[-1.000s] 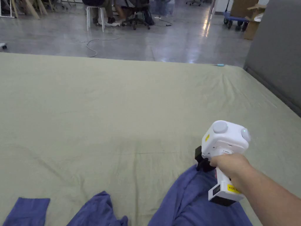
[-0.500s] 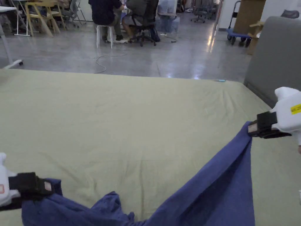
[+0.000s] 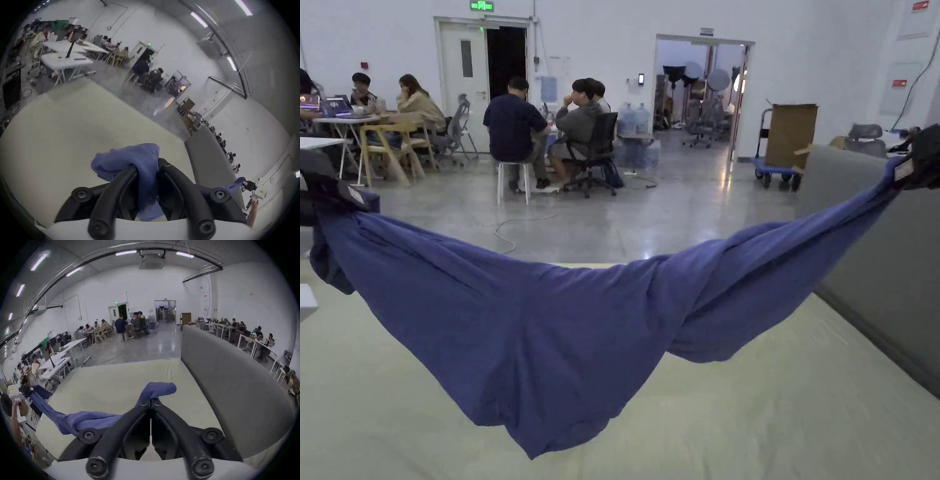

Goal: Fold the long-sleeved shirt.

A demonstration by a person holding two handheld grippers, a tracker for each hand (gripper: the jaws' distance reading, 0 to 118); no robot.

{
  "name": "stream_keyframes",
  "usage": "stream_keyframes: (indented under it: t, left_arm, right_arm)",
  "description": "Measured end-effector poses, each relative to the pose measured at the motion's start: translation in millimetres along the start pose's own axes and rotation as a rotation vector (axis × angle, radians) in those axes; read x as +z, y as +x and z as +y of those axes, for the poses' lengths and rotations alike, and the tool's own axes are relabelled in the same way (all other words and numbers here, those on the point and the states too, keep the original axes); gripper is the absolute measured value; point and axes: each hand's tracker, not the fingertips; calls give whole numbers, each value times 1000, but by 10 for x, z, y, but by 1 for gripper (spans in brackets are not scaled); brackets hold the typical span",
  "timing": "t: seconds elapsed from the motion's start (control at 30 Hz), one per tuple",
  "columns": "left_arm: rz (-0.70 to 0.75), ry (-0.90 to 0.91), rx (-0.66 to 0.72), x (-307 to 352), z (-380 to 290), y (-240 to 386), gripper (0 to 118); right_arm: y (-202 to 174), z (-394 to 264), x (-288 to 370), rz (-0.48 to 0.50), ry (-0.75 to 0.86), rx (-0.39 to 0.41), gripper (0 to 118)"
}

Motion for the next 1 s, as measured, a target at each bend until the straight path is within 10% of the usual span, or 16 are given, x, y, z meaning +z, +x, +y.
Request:
stream_keyframes:
  t: [0.53,1.0]
  left_arm:
    - [83,14,41,-1055,251,186,13]
    - [263,-346,-17,-1667,-1541,-1757,13]
  right_arm:
    - [-217,265,-1626,-14,-89,-85,0]
    - [229,-2830,-2654,56,-420,-83,0]
